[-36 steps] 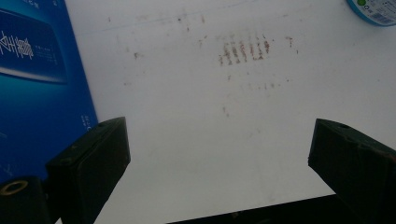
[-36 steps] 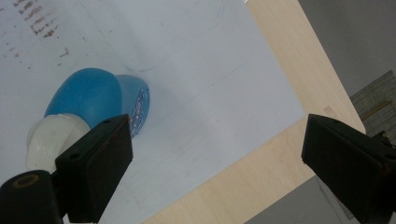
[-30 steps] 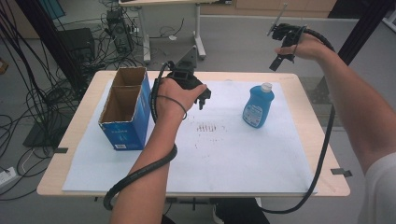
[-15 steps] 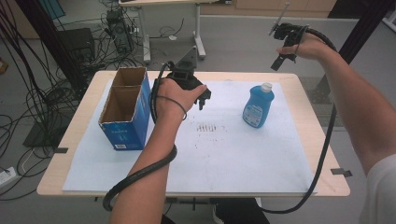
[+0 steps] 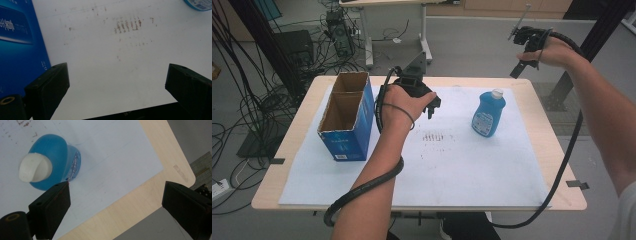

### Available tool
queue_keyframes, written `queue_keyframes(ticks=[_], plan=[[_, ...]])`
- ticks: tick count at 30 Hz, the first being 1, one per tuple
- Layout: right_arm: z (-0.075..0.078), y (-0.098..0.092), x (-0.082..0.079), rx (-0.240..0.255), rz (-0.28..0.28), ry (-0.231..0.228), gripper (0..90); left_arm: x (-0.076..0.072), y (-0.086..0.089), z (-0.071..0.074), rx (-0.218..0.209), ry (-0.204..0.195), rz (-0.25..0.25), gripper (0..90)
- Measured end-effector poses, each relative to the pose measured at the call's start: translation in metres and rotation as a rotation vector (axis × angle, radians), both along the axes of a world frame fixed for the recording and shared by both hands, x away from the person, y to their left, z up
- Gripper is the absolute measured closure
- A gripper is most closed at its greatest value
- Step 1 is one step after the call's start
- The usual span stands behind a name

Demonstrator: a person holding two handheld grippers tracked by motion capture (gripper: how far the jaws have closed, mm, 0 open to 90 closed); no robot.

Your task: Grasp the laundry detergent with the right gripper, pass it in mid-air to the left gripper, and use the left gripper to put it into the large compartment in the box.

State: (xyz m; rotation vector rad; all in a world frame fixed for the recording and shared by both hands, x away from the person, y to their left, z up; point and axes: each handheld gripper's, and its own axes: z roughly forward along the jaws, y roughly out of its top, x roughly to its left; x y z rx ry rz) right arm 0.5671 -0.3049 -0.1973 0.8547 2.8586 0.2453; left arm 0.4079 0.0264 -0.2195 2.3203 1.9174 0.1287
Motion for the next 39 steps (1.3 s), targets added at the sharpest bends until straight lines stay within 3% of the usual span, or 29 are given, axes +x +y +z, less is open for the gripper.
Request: queue_keyframes(ticks=[13,16,24,31,39], plan=[[0.002,-0.026,-0.030,0.051,-0.002,0.003,7.7,-0.006,-0.002,0.002,0.003,0.000,-0.011,5.9],[0.003,-0.032,-0.037,0.090,-0.001,-0.008,7.7,-0.007,-0.002,0.001,-0.003,-0.001,-0.004,5.9],[-0.001,-0.039,-0.064,0.107,0.023,-0.008,7.6,-0.012,-0.002,0.002,-0.003,0.000,-0.011,5.9],[-0.015,-0.044,-0.088,0.135,0.033,-0.012,6.6,-0.015,-0.006,0.004,-0.002,-0.001,-0.027,5.9],[-0.036,-0.053,-0.108,0.209,0.015,-0.014,5.7,-0.014,-0.005,0.006,-0.001,-0.008,-0.029,5.9]])
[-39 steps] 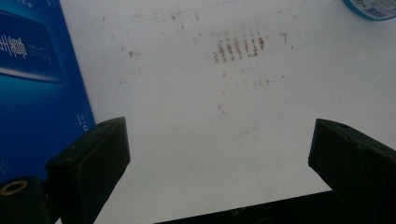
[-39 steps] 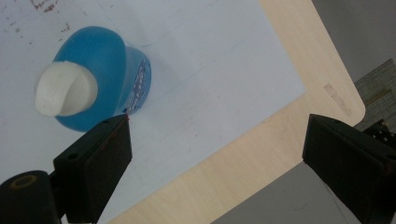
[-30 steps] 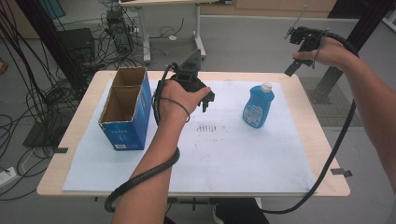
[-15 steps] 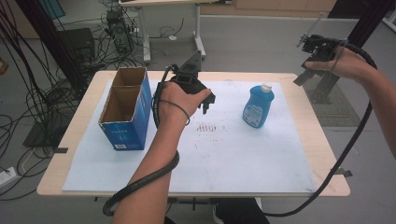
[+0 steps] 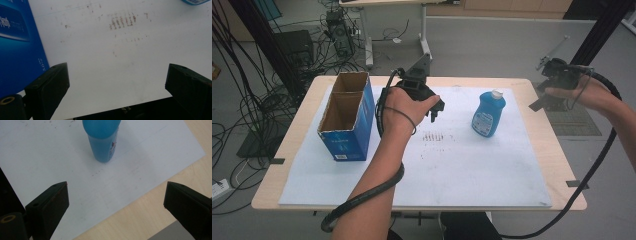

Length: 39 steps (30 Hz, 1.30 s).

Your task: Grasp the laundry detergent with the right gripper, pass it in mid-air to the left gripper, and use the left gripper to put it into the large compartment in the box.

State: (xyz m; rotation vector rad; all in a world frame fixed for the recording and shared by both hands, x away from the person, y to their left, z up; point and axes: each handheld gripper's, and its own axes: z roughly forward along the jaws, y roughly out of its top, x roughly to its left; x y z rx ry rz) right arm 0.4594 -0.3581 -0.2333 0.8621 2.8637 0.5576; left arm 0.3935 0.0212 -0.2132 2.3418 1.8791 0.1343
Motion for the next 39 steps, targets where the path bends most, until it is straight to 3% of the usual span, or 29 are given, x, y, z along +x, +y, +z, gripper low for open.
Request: queue_keyframes(ticks=[8,17,22,29,39], plan=[[-0.025,0.003,-0.017,0.049,-0.008,-0.022,5.6,0.001,0.001,-0.003,0.003,0.007,-0.004,5.9],[-0.056,0.011,-0.030,0.147,-0.050,-0.050,5.7,0.002,0.004,-0.005,0.001,0.002,-0.005,5.8],[-0.070,0.015,-0.034,0.213,-0.076,-0.091,5.6,0.003,0.007,-0.008,0.000,0.006,-0.004,5.8],[-0.087,0.022,-0.030,0.245,-0.120,-0.140,4.4,0.006,0.010,-0.014,0.000,0.011,0.000,5.9],[-0.113,0.034,-0.027,0.263,-0.136,-0.198,2.7,0.013,0.012,-0.022,0.000,0.024,0.005,5.8]])
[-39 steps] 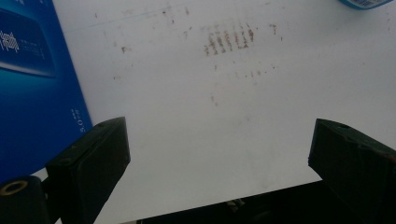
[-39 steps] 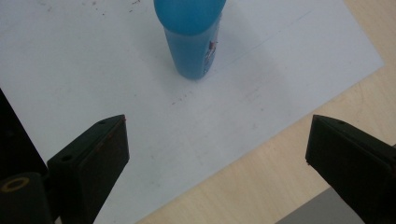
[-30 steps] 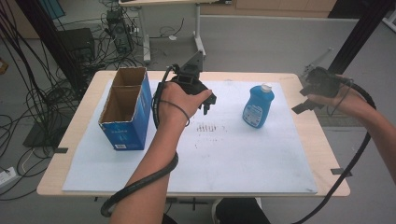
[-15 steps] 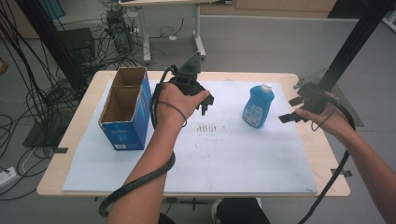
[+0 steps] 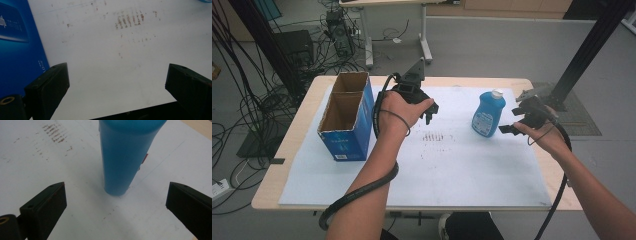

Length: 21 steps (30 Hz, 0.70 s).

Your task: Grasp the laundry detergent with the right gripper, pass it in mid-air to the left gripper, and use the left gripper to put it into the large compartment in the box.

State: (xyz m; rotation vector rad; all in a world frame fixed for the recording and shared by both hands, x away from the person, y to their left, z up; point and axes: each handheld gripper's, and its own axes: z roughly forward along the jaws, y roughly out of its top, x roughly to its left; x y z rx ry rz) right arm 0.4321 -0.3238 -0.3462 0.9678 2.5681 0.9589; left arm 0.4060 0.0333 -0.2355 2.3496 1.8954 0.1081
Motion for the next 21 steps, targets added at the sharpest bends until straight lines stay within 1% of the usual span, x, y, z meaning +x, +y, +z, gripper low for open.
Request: queue_keyframes(ticks=[2,4,6,9,10,11,15,19,21], plan=[[-0.003,0.002,0.002,0.016,-0.002,-0.003,2.9,0.001,0.001,-0.001,-0.001,0.001,-0.001,5.8],[-0.005,0.005,0.003,0.046,-0.013,-0.021,2.8,0.002,0.001,-0.001,0.000,0.001,-0.001,5.8],[-0.007,0.007,0.004,0.059,-0.018,-0.032,3.1,0.003,0.001,-0.002,-0.002,-0.002,0.004,5.8],[-0.011,0.009,0.006,0.073,-0.032,-0.039,3.1,0.004,0.002,-0.003,0.000,0.002,-0.001,5.8],[-0.013,0.010,0.006,0.082,-0.036,-0.054,3.5,0.004,0.002,-0.004,-0.001,0.001,0.002,5.9],[-0.015,0.010,0.006,0.082,-0.041,-0.064,3.5,0.004,0.002,-0.004,-0.001,0.001,0.003,5.8],[-0.026,0.011,0.006,0.081,-0.048,-0.071,3.3,0.005,0.004,-0.006,0.003,0.009,0.004,5.8],[-0.036,0.014,0.007,0.104,-0.064,-0.096,3.0,0.006,0.004,-0.007,0.002,0.010,0.006,5.8],[-0.039,0.015,0.007,0.107,-0.068,-0.107,3.0,0.007,0.004,-0.007,0.004,0.011,0.003,5.8]])
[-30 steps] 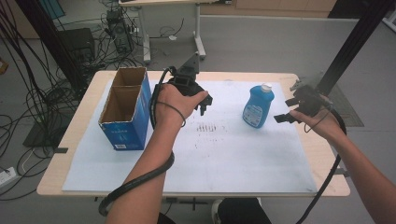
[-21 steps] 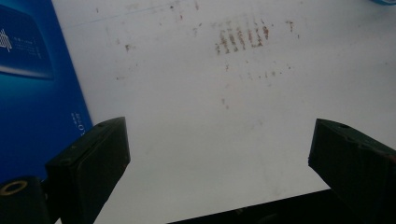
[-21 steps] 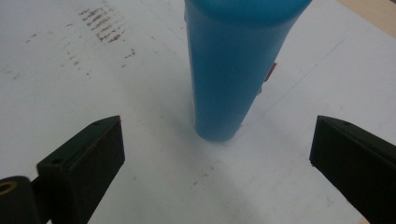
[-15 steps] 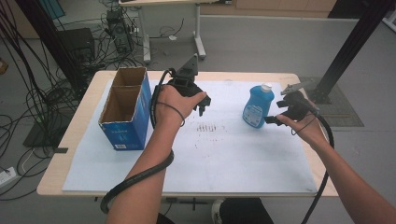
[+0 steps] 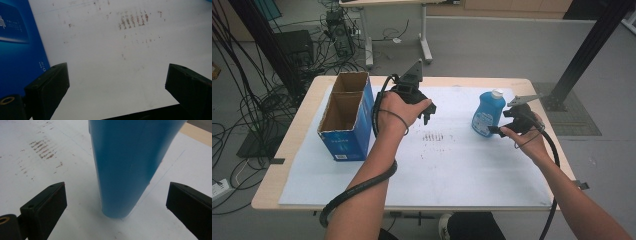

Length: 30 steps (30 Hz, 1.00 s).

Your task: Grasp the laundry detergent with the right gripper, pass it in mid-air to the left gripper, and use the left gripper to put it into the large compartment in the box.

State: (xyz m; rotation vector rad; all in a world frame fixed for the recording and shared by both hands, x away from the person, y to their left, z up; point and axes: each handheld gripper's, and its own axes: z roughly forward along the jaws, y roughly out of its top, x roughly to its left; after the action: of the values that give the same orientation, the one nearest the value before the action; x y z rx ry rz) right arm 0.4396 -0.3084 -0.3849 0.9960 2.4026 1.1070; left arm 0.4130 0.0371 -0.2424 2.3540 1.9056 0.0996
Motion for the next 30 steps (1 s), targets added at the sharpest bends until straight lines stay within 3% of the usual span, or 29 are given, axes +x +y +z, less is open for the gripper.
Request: queue_keyframes(ticks=[17,30], plan=[[-0.014,0.012,0.009,0.106,-0.037,-0.090,1.8,0.002,0.001,-0.002,0.008,0.007,0.004,5.8],[-0.017,0.016,0.013,0.128,-0.055,-0.127,1.1,0.003,0.000,-0.002,0.005,0.006,0.004,5.8]])
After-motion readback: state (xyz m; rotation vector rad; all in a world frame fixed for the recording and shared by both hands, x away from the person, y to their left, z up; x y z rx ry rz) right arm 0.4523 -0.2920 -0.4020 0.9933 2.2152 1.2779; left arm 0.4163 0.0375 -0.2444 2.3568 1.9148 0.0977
